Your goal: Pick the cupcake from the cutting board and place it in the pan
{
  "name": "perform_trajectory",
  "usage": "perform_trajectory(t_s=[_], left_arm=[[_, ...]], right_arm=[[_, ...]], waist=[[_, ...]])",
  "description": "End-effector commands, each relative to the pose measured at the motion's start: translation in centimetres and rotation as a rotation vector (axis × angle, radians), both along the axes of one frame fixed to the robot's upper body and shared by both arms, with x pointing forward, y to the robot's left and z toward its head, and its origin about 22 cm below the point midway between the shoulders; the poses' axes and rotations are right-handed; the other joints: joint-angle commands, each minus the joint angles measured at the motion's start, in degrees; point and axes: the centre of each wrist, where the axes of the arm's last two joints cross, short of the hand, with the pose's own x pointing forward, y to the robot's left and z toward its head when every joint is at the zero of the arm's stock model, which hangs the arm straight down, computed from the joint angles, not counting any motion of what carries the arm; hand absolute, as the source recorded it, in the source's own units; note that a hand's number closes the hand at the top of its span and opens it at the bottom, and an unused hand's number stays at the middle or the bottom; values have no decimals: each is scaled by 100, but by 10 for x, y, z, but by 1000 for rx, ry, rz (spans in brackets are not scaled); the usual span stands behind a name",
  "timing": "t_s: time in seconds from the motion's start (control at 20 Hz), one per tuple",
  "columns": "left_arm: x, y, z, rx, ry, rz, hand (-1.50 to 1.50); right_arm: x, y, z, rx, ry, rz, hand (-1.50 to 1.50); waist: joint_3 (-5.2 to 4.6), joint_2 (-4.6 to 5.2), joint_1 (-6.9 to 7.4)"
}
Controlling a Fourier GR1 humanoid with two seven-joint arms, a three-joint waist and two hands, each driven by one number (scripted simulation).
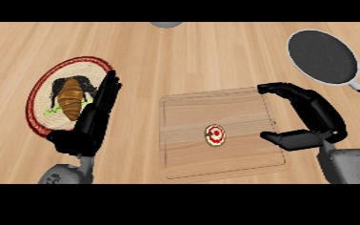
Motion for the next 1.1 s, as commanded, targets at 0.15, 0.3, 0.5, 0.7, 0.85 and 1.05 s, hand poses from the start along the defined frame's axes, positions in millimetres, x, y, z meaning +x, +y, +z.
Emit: perform_trajectory(t_s=[0.15, 0.3, 0.5, 0.7, 0.85, 1.05], left_arm=[[-8, -2, -6, 1, -10, -35, 0], [-2, -1, -8, -2, -28, -37, 0], [-12, -4, -16, 4, -23, -47, 0], [0, -10, -6, 4, -36, -44, 0], [-3, -14, -12, 2, -29, -34, 0], [-1, 3, -10, -12, -26, -42, 0]], right_arm=[[12, -29, 26, -200, -127, 39, -150], [12, -19, 44, -325, -102, 97, -150], [28, 11, 75, -479, -109, 144, -150], [37, 43, 76, -672, -78, 198, -150], [30, 69, 72, -836, -74, 269, -150], [24, 89, 44, -973, -83, 367, -150]], waist=[[-2, 3, 7], [-5, 2, -3], [-7, 0, 32], [-6, 12, 76], [-8, 10, 62], [-2, 17, 59]])
